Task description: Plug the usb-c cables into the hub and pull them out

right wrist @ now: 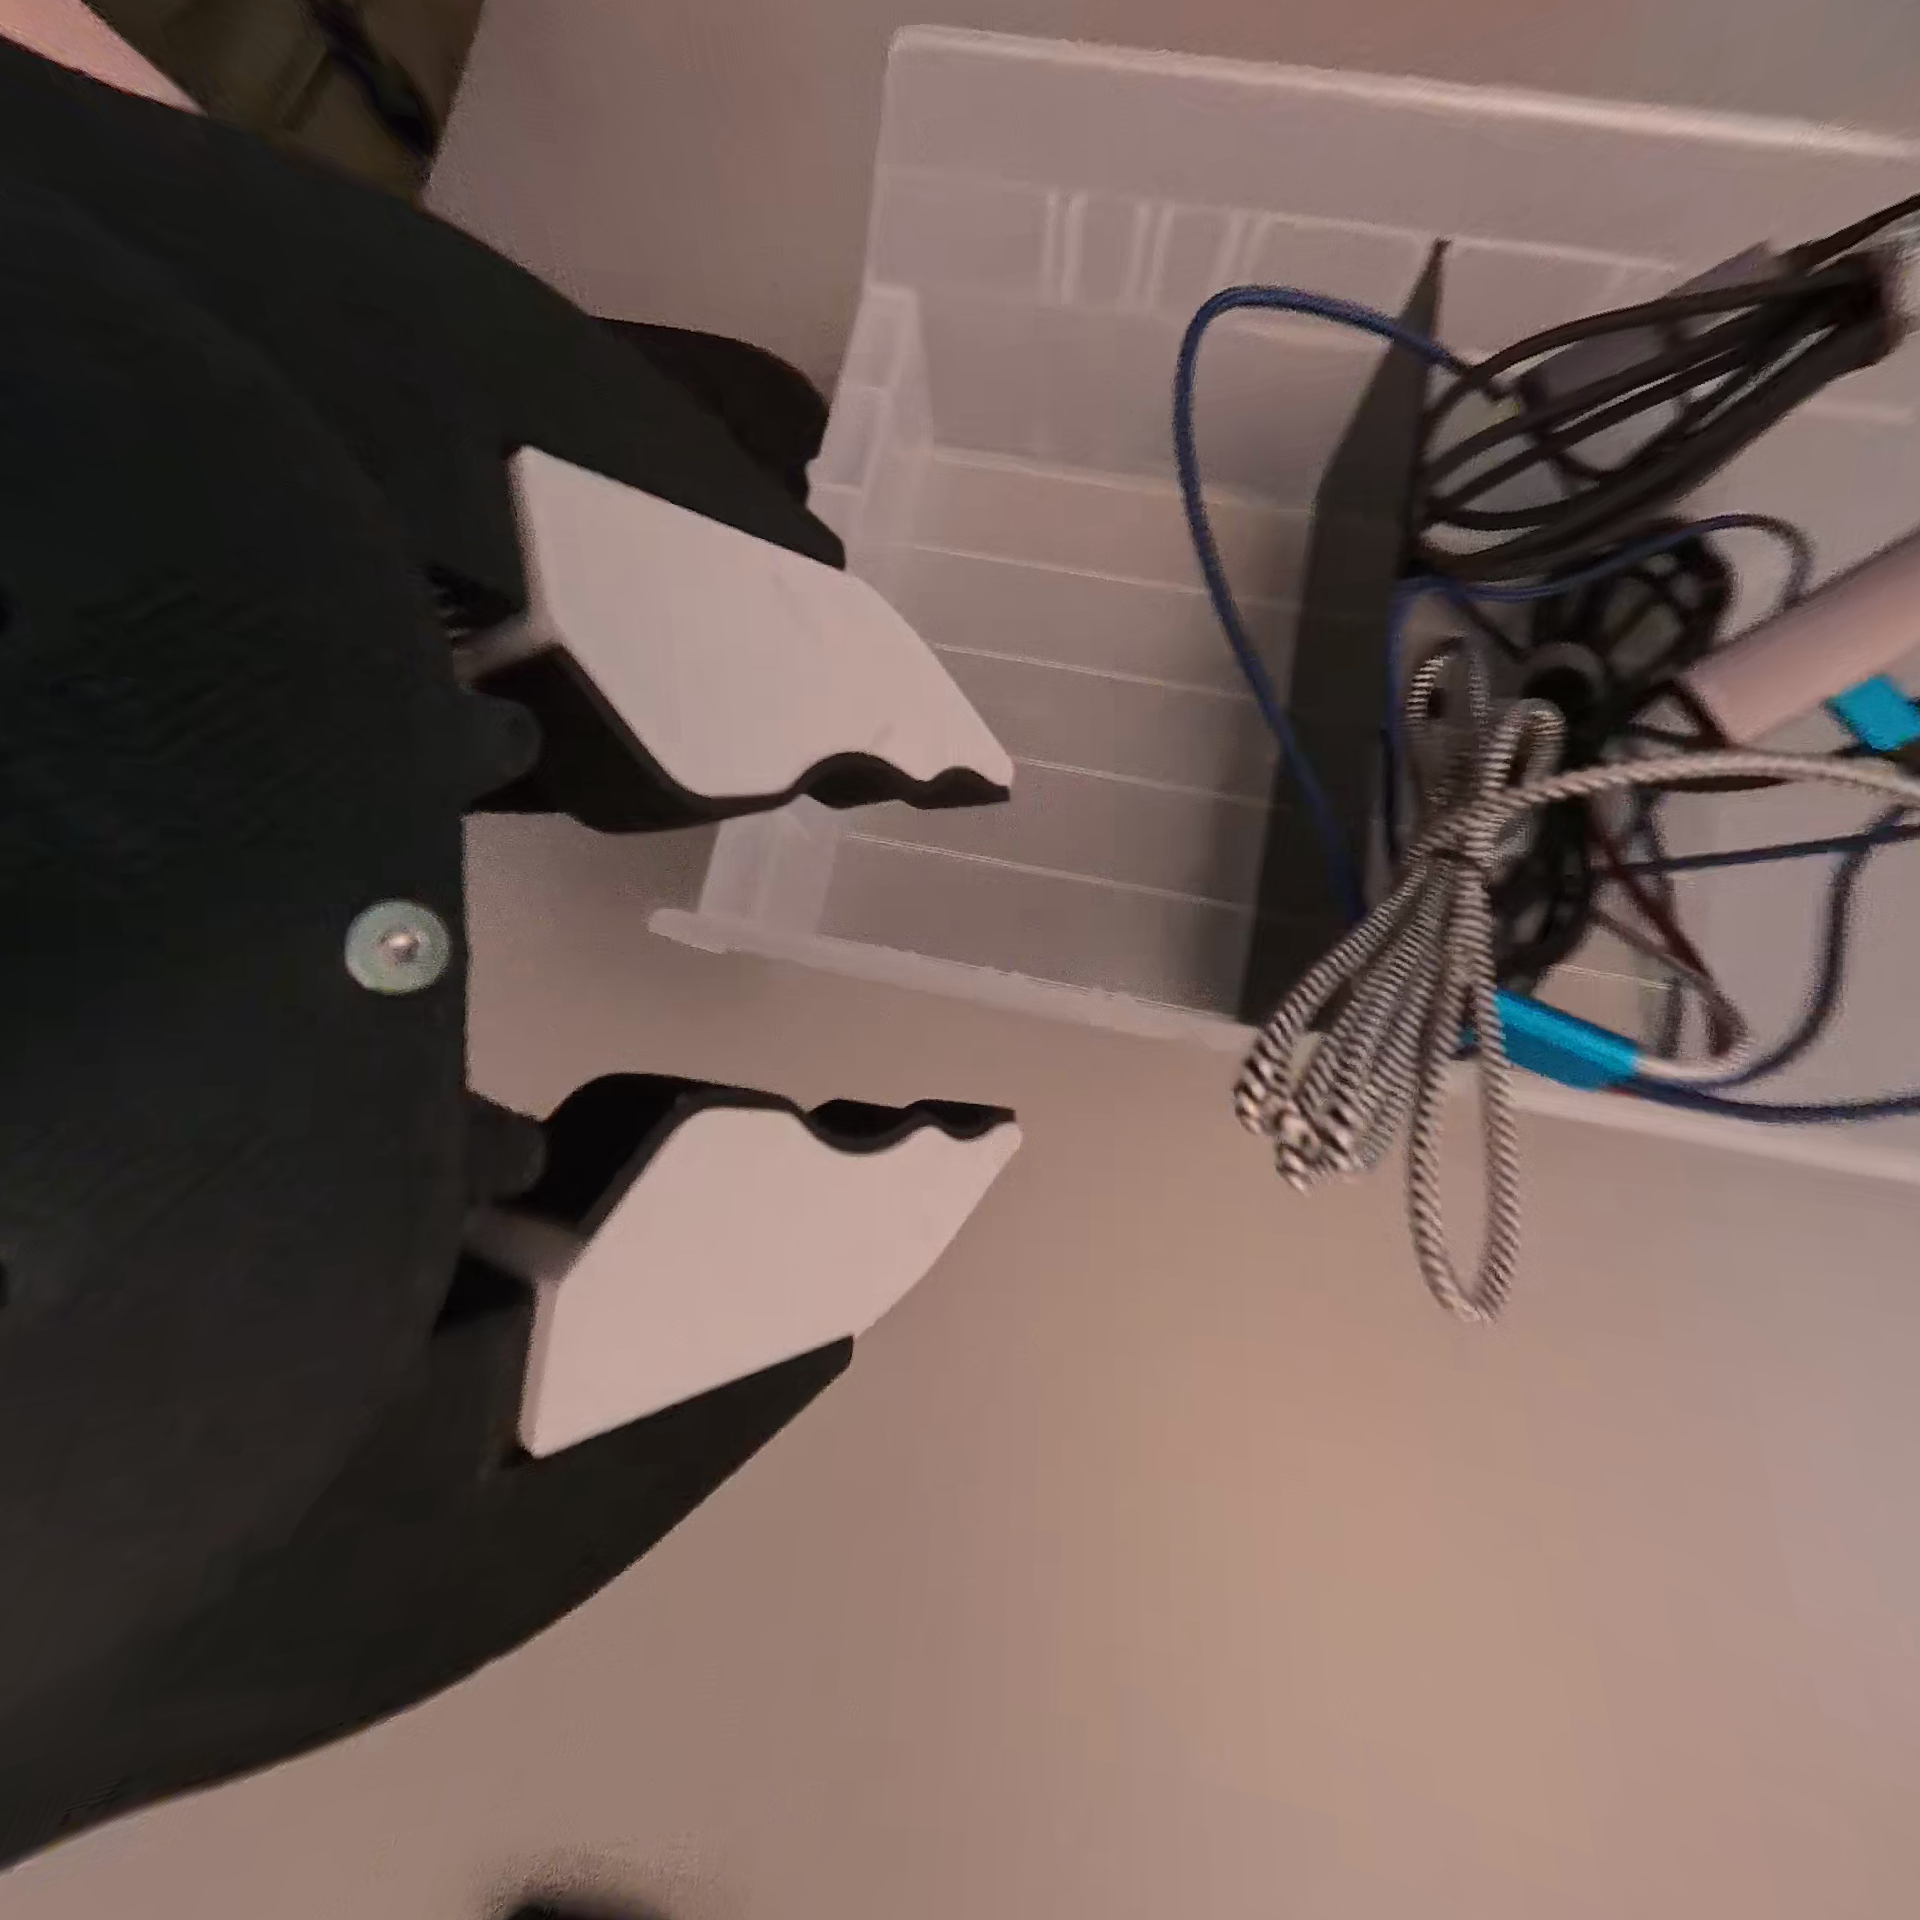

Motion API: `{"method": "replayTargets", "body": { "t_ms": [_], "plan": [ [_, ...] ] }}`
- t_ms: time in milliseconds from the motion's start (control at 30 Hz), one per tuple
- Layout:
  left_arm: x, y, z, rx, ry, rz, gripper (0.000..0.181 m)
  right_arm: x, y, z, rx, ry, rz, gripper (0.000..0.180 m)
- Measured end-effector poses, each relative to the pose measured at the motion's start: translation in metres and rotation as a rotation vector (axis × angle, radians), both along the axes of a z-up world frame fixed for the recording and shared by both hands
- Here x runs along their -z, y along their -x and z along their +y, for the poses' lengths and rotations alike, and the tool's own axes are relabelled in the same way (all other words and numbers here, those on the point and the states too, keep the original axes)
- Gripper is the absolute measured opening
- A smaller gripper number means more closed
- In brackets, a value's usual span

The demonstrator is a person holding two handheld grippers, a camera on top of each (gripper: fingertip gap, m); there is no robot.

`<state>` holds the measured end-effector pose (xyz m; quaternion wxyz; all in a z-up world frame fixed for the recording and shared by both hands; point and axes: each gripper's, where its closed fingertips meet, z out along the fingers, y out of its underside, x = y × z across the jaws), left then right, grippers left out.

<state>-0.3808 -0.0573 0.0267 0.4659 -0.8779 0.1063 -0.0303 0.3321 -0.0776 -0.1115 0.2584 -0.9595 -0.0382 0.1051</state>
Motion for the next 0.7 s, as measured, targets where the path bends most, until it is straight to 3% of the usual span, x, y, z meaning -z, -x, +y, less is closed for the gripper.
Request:
{"method": "replayTargets", "body": {
  "t_ms": [67, 167, 367, 700],
  "plan": [
    [0.024, 0.031, 0.006, -0.032, 0.066, -0.033, 0.074, 0.008, 0.005, -0.006, -0.005, 0.076, -0.037, 0.057],
    [0.040, 0.065, 0.024, -0.119, 0.063, -0.109, 0.073, 0.023, 0.018, -0.011, -0.028, 0.182, -0.014, 0.057],
    [0.112, 0.083, 0.016, -0.096, 0.371, -0.185, 0.088, 0.053, 0.018, -0.018, -0.021, 0.355, -0.026, 0.047],
    [0.152, 0.081, 0.023, -0.047, 0.488, -0.214, 0.070, 0.073, 0.008, -0.019, 0.003, 0.418, -0.009, 0.017]
  ]
}}
